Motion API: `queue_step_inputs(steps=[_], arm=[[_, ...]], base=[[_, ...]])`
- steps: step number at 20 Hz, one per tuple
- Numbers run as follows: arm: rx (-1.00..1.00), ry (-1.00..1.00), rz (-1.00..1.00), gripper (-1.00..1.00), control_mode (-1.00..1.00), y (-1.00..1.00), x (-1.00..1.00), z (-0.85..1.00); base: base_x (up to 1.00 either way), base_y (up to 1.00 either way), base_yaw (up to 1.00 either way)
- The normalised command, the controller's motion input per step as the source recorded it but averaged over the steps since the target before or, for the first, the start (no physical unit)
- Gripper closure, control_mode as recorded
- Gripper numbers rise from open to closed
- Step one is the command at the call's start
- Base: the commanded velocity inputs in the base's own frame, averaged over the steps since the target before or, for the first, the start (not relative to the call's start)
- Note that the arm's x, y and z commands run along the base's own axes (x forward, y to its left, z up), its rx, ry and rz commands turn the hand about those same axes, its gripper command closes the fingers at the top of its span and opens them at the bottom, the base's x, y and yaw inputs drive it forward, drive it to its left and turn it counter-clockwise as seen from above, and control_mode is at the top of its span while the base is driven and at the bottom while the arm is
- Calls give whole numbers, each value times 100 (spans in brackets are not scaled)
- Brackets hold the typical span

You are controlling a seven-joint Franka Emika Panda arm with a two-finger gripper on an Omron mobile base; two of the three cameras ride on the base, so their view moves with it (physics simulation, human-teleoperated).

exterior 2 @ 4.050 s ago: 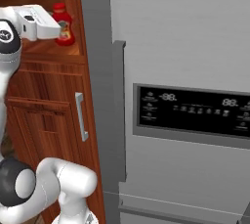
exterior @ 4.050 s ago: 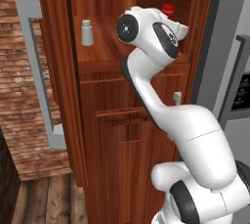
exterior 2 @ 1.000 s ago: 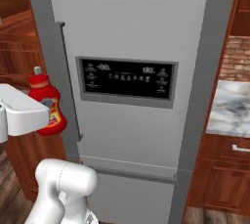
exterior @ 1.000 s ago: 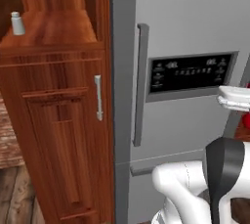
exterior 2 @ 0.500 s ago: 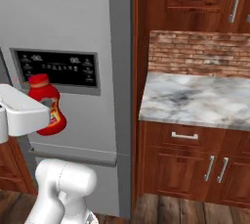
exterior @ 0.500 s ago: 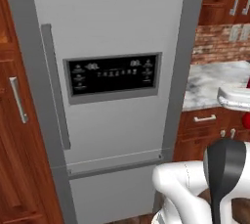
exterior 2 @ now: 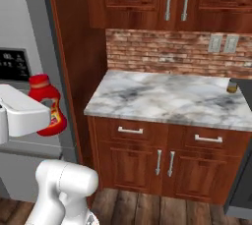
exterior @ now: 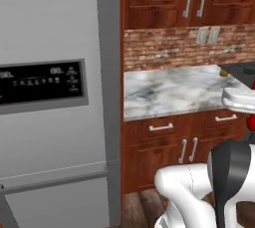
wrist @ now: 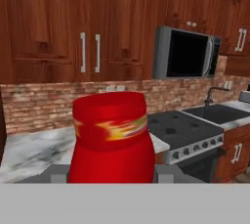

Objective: Collect the turmeric, ketchup, and shaker from the cabinet and place them next to the stove.

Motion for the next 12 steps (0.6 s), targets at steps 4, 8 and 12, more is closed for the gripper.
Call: queue_step_inputs(steps=[4, 8, 12], arm=[[0, 0, 0, 100, 100, 0, 0, 0], [0, 0, 0, 100, 100, 0, 0, 0], [0, 0, 0, 100, 100, 0, 0, 0]], base=[[11, -98, 0], [20, -95, 0], [33, -90, 0]])
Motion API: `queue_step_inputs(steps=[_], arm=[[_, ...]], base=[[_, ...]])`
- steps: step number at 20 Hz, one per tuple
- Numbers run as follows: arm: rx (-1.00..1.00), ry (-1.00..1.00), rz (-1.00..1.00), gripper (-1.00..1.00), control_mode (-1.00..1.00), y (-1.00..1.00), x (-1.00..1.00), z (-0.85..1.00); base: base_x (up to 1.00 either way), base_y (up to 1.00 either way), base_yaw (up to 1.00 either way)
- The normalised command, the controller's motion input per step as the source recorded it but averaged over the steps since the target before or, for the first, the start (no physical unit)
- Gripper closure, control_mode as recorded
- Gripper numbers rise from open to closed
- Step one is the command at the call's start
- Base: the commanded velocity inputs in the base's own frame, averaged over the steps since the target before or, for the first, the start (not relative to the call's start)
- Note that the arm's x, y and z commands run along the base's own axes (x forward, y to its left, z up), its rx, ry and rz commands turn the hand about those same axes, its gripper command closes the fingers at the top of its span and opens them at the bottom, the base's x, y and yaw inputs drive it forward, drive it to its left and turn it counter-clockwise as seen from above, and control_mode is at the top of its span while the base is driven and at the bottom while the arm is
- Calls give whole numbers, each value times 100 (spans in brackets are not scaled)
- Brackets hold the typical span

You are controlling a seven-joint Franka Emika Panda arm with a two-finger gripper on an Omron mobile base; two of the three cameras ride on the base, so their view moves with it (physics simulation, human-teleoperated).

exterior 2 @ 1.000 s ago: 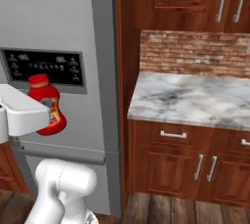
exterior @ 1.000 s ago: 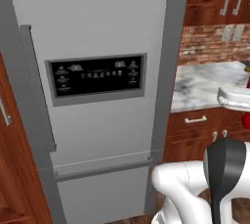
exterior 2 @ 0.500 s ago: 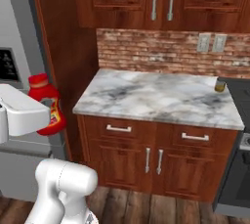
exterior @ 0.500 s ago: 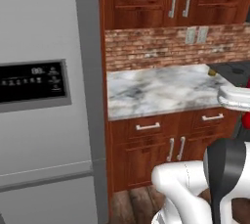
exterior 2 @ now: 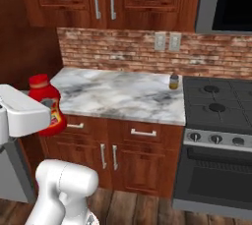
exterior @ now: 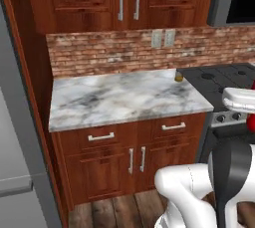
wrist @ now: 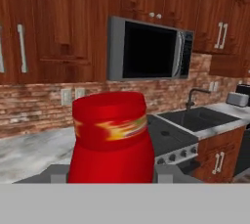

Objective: Collect the turmeric, ketchup, and shaker from the cabinet and place them next to the stove.

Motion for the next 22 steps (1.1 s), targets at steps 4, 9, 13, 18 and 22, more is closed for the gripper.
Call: queue_step_inputs(steps=[4, 9, 13, 18, 22], arm=[[0, 0, 0, 100, 100, 0, 0, 0], [0, 0, 0, 100, 100, 0, 0, 0], [0, 0, 0, 100, 100, 0, 0, 0], [0, 0, 0, 100, 100, 0, 0, 0], [0, 0, 0, 100, 100, 0, 0, 0]], base=[[40, -86, 0], [62, -65, 2], [76, -52, 5], [75, -41, 6], [53, -20, 6]])
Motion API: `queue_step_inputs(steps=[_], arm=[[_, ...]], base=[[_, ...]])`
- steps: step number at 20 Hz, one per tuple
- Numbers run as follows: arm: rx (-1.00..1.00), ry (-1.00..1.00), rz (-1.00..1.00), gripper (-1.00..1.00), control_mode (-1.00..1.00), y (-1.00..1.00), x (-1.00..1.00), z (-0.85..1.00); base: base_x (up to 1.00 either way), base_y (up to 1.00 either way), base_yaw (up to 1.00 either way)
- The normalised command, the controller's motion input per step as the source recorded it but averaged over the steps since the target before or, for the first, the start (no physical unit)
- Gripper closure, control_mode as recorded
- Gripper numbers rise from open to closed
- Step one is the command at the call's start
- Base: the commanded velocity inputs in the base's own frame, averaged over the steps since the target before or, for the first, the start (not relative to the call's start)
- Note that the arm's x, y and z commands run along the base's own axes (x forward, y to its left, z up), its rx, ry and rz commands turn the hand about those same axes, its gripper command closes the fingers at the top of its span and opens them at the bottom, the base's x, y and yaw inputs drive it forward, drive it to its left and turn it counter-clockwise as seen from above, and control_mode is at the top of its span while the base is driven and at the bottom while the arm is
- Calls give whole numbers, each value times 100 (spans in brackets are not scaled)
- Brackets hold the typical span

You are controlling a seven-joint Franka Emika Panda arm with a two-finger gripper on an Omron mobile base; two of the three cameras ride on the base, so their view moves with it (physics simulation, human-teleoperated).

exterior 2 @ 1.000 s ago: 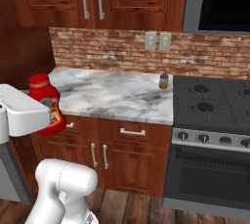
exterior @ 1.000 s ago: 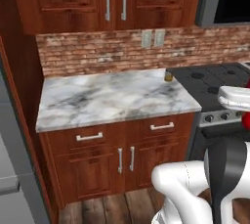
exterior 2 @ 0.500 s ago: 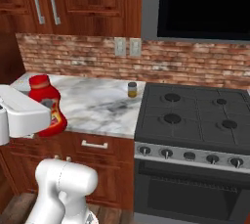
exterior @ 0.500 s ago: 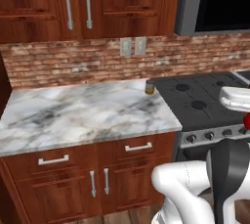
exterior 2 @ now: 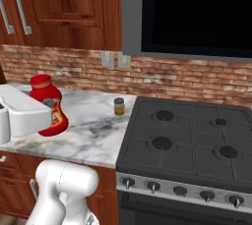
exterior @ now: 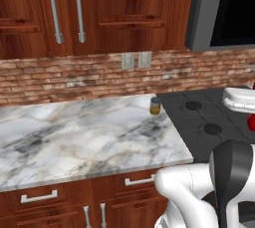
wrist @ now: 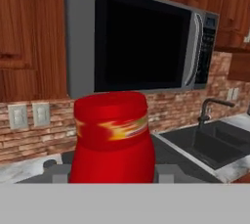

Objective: Collect the turmeric, ketchup, and shaker from the cabinet and place them next to the stove.

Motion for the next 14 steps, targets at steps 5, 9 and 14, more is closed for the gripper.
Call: queue_step_inputs(steps=[5, 9, 14], arm=[[-2, 0, 11, 100, -100, -15, 18, -64], [-1, 6, 25, 100, -100, -16, 12, -95], [0, 2, 41, 100, -100, -12, 21, -74]], base=[[10, -2, 1], [0, 0, 0], [0, 0, 0]])
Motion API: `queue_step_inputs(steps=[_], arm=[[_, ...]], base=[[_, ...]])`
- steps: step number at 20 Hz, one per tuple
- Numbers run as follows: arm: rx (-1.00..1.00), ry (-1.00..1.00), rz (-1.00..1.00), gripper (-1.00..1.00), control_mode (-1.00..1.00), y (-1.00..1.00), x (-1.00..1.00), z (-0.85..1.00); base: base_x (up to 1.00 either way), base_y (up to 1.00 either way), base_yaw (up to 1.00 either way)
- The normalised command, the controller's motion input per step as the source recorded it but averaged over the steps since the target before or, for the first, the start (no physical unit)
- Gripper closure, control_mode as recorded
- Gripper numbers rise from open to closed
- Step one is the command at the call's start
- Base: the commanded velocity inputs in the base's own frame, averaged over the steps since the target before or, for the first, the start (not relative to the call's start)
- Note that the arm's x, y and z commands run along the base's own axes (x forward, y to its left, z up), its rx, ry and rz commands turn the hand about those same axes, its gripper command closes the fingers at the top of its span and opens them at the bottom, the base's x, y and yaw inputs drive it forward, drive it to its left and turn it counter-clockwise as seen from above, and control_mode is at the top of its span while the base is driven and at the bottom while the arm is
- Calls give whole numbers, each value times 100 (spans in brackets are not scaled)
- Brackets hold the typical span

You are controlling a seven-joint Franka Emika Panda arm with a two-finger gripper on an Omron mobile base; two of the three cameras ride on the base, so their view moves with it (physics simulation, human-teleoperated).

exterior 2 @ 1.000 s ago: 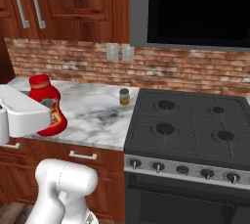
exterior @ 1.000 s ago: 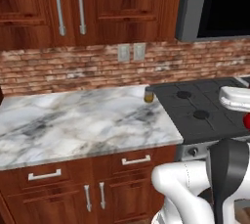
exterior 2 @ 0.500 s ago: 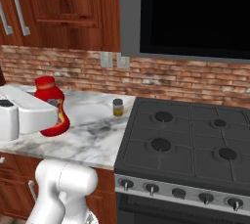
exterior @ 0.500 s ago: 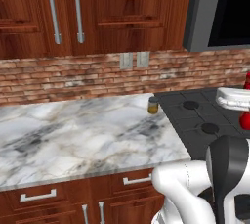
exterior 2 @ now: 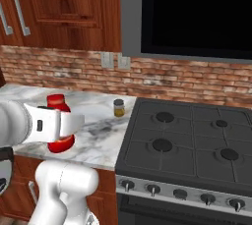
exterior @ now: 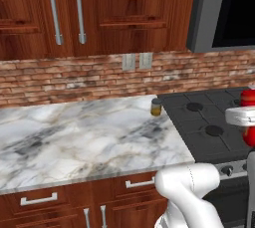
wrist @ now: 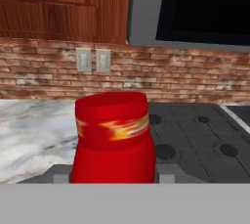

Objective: Collect the turmeric, ketchup, and shaker from the cabinet and place them next to the stove.

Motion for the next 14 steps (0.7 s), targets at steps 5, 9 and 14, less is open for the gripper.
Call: queue_step_inputs(steps=[5, 9, 14], arm=[[0, -1, 52, 100, -100, -1, 47, -37], [0, -6, 53, 100, -100, 0, 50, -24], [0, -3, 53, 100, -100, 0, 42, -36]], base=[[0, 0, 0], [0, 0, 0], [0, 0, 0]])
